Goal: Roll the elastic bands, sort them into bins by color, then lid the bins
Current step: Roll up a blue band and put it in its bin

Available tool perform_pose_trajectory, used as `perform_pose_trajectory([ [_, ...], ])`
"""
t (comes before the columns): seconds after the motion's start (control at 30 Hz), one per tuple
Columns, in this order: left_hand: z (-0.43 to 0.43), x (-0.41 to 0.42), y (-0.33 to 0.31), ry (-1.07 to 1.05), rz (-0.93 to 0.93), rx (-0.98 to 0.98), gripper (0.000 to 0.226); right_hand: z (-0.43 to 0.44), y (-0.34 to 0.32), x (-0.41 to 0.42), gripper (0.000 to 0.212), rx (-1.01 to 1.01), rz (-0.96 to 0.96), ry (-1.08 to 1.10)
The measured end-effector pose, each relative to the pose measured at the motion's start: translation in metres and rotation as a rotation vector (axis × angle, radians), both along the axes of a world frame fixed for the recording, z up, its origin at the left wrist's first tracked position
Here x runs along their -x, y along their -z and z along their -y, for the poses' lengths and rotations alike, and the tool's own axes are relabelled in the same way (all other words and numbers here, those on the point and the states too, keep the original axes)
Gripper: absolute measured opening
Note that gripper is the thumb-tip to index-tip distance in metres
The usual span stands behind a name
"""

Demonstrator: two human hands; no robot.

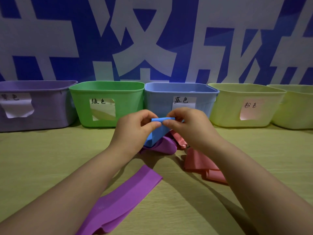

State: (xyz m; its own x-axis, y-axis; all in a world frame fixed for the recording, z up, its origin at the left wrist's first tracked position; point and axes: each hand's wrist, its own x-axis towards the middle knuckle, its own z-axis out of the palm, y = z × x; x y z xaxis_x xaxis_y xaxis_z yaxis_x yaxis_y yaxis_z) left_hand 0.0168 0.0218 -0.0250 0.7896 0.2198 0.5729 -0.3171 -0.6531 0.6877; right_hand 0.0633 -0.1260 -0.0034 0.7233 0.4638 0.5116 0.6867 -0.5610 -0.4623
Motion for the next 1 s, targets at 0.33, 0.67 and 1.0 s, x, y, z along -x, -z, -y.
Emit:
perform_pose_trajectory([
  [0.33, 0.0017, 0.001, 0.0029, 0.045, 0.004, -0.055, 0.02, -0.0015, 0.0004, -0.002, 0.024, 0.09, -0.091, -0.016],
  [0.67, -0.0034, -0.0025, 0.0014, -0.057, 0.049, -0.162, 0.005, -0.0033, 0.0048, -0.002, 0.028, -0.064, -0.094, -0.077],
  [1.0, 0.0006, 0.0023, 0.0012, 0.004, 0.053, -0.127, 0.014, -0.0001, 0.0034, -0.0032, 0.019, -0.036, -0.105, -0.039],
])
